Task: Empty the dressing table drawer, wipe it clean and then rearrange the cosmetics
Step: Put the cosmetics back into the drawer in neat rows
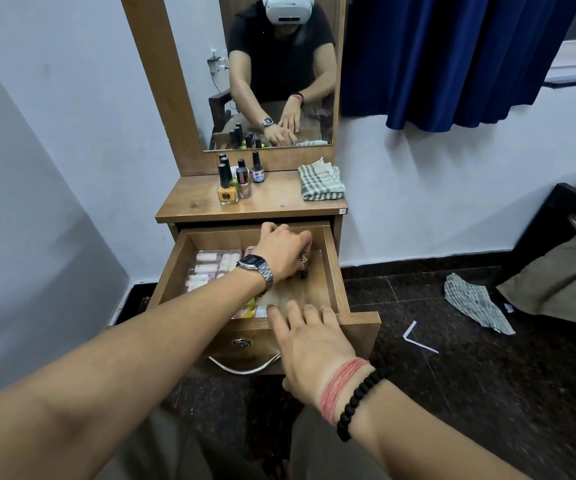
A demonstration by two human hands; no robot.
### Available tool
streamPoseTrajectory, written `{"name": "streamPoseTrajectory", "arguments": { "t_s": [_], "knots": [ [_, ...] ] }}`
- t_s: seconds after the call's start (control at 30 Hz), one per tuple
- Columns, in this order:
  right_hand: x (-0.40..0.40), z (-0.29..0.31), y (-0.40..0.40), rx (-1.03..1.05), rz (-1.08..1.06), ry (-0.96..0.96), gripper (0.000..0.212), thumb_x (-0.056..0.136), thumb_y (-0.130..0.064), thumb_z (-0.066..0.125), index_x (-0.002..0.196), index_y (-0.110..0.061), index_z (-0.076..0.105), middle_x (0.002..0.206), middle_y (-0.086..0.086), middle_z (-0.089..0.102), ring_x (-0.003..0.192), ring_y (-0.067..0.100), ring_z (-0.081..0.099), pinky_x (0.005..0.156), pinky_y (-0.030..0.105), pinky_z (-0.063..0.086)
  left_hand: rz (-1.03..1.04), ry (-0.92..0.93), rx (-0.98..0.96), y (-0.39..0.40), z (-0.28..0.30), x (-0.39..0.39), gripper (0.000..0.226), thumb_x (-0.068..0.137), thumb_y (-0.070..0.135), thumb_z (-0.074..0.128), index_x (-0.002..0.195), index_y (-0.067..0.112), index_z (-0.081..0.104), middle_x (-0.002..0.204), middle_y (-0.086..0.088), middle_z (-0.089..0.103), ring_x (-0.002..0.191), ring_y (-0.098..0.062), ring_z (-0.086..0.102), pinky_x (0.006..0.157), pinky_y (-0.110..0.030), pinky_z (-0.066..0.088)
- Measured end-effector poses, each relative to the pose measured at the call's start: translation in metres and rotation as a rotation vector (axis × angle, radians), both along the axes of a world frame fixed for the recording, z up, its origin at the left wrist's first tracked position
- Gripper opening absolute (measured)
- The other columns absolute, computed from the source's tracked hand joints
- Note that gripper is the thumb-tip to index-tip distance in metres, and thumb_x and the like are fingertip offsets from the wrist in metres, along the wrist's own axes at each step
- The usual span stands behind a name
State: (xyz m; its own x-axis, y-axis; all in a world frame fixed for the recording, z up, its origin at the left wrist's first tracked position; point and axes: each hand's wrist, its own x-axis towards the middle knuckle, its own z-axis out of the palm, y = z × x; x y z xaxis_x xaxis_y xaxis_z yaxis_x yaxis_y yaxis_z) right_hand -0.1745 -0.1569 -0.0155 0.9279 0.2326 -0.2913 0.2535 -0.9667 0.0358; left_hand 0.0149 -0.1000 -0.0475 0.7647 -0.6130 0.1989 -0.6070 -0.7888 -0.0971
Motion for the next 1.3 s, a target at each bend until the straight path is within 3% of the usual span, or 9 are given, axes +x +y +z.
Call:
{"name": "streamPoseTrajectory", "arguments": {
  "t_s": [0.17, 0.37, 0.5, 0.67, 0.8, 0.9, 1.0, 1.13, 1.3],
  "knots": [
    [0.000, 0.001, 0.000, -0.010, 0.005, 0.015, 0.084, 0.096, -0.028, 0.053, 0.154, -0.014, -0.006, 0.159, 0.017, 0.003, 0.144, 0.037, 0.011, 0.118, 0.051, 0.009, 0.006, 0.013, 0.014, -0.002, -0.001, 0.002, 0.022, 0.079, 0.029, 0.065, 0.085, 0.028, 0.044, 0.089, 0.007, 0.063, 0.097, -0.021, 0.052, 0.087, -0.039, 0.026],
    [0.000, 0.000, 0.000, -0.014, 0.007, 0.011, 0.084, 0.096, -0.028, 0.053, 0.154, -0.015, -0.007, 0.159, 0.017, 0.003, 0.144, 0.036, 0.012, 0.118, 0.051, 0.009, 0.021, 0.019, 0.002, -0.002, -0.001, 0.001, 0.013, 0.080, 0.021, 0.060, 0.087, 0.026, 0.049, 0.089, 0.005, 0.064, 0.098, -0.021, 0.053, 0.084, -0.038, 0.024],
    [0.000, 0.000, -0.001, -0.015, 0.007, 0.005, 0.085, 0.096, -0.029, 0.053, 0.154, -0.015, -0.007, 0.159, 0.017, 0.004, 0.144, 0.035, 0.012, 0.118, 0.050, 0.009, 0.015, 0.031, 0.003, 0.000, 0.002, 0.000, 0.016, 0.080, 0.020, 0.060, 0.084, 0.028, 0.047, 0.096, 0.007, 0.066, 0.101, -0.020, 0.051, 0.083, -0.037, 0.022],
    [0.000, 0.000, 0.000, -0.011, 0.011, 0.001, 0.084, 0.095, -0.029, 0.052, 0.154, -0.014, -0.005, 0.158, 0.017, 0.004, 0.143, 0.035, 0.013, 0.117, 0.050, 0.010, -0.047, -0.073, -0.041, 0.008, 0.017, -0.003, 0.012, 0.084, 0.032, 0.055, 0.080, 0.029, 0.044, 0.091, 0.011, 0.061, 0.095, -0.017, 0.054, 0.084, -0.037, 0.025],
    [-0.001, -0.001, 0.000, -0.014, 0.009, -0.013, 0.084, 0.094, -0.029, 0.054, 0.153, -0.014, -0.003, 0.157, 0.018, 0.007, 0.141, 0.036, 0.018, 0.115, 0.049, 0.016, -0.048, -0.141, -0.207, 0.024, 0.046, 0.002, 0.009, 0.090, 0.033, 0.053, 0.085, 0.026, 0.051, 0.087, 0.009, 0.060, 0.087, -0.016, 0.055, 0.083, -0.032, 0.023],
    [-0.001, -0.002, 0.000, -0.020, 0.010, -0.019, 0.086, 0.092, -0.028, 0.056, 0.153, -0.014, -0.003, 0.157, 0.018, 0.008, 0.140, 0.036, 0.020, 0.114, 0.048, 0.017, 0.063, -0.225, -0.364, 0.043, 0.072, 0.019, 0.007, 0.091, 0.026, 0.053, 0.095, 0.022, 0.058, 0.101, 0.005, 0.060, 0.098, -0.017, 0.053, 0.086, -0.032, 0.031],
    [-0.001, -0.002, 0.000, -0.027, 0.011, -0.014, 0.088, 0.092, -0.029, 0.058, 0.153, -0.014, -0.004, 0.157, 0.018, 0.007, 0.140, 0.036, 0.020, 0.115, 0.049, 0.018, 0.205, -0.255, -0.465, 0.064, 0.089, 0.040, 0.022, 0.090, 0.018, 0.056, 0.112, 0.017, 0.062, 0.119, -0.003, 0.057, 0.109, -0.024, 0.052, 0.090, -0.038, 0.042],
    [-0.001, -0.002, 0.001, -0.039, 0.019, -0.011, 0.091, 0.091, -0.029, 0.059, 0.153, -0.014, -0.005, 0.158, 0.018, 0.006, 0.141, 0.036, 0.018, 0.115, 0.049, 0.016, 0.278, -0.219, -0.396, 0.085, 0.091, 0.063, 0.038, 0.089, 0.010, 0.055, 0.127, 0.014, 0.058, 0.133, -0.007, 0.052, 0.119, -0.029, 0.050, 0.100, -0.043, 0.044],
    [-0.001, -0.001, 0.000, -0.021, 0.015, -0.014, 0.085, 0.093, -0.028, 0.055, 0.153, -0.014, -0.003, 0.158, 0.017, 0.006, 0.141, 0.035, 0.019, 0.116, 0.049, 0.016, 0.301, -0.169, -0.336, 0.095, 0.086, 0.074, 0.030, 0.087, 0.014, 0.061, 0.116, 0.017, 0.066, 0.125, -0.004, 0.059, 0.109, -0.027, 0.058, 0.090, -0.039, 0.049]
  ]
}}
